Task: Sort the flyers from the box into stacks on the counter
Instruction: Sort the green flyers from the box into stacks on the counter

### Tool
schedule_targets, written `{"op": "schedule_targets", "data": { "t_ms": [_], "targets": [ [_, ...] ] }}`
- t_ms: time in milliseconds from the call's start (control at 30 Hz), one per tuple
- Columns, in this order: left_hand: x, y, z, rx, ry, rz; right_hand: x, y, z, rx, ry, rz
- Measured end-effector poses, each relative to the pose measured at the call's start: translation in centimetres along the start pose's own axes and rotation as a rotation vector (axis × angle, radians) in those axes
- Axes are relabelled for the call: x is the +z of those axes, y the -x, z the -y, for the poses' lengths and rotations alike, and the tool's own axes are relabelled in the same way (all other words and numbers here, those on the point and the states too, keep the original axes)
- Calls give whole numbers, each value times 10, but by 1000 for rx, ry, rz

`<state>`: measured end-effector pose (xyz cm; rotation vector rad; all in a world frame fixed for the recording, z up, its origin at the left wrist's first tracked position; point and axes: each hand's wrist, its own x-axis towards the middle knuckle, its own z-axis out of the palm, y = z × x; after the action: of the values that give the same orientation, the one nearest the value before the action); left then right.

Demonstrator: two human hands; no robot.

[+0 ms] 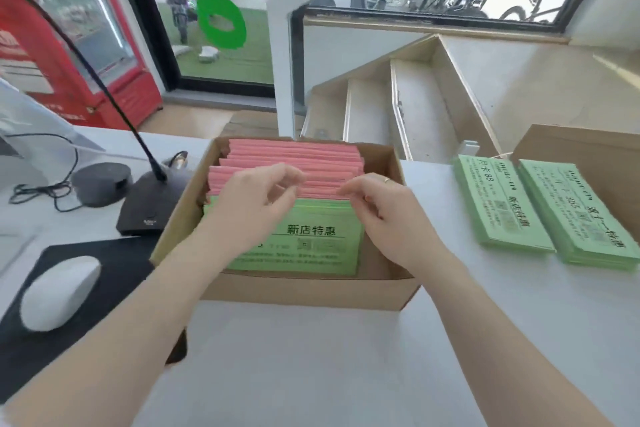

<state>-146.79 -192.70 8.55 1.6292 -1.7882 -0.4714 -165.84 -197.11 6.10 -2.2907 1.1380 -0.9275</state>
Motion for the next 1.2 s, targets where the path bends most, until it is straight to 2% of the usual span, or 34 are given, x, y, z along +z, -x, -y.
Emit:
{"op": "schedule_targets", "data": {
  "t_ms": [100,233,300,433,600,667,767,900,967,1033,1133,1200],
  "targets": [
    [-31,-3,48,224,-214,61,32,-7,19,-9,180,110],
    [-53,-11,87,392,-306,212,56,-11,40,64,353,229],
    [-56,-17,98,409,-320,260,62,-14,45,99,397,259],
    [-52,-19,114,363,-317,348,68,-17,48,115,447,207],
    [-50,-15,118,352,-322,365,75,-15,47,-7,523,166],
    [-49,-14,119,382,-308,364,77,-14,49,-22,546,155],
    [-47,-13,123,529,-282,283,75,-14,49,45,615,183],
    [-46,-7,112,424,-235,321,72,-13,46,116,677,274],
    [-43,-3,109,380,-226,315,67,-10,49,71,665,203],
    [-47,2,99,345,-71,198,57,-4,56,30,623,85],
    [-60,11,71,187,237,18,31,2,78,38,558,-31],
    [-67,20,49,147,401,-37,10,9,94,-15,552,-85]
  ]
}}
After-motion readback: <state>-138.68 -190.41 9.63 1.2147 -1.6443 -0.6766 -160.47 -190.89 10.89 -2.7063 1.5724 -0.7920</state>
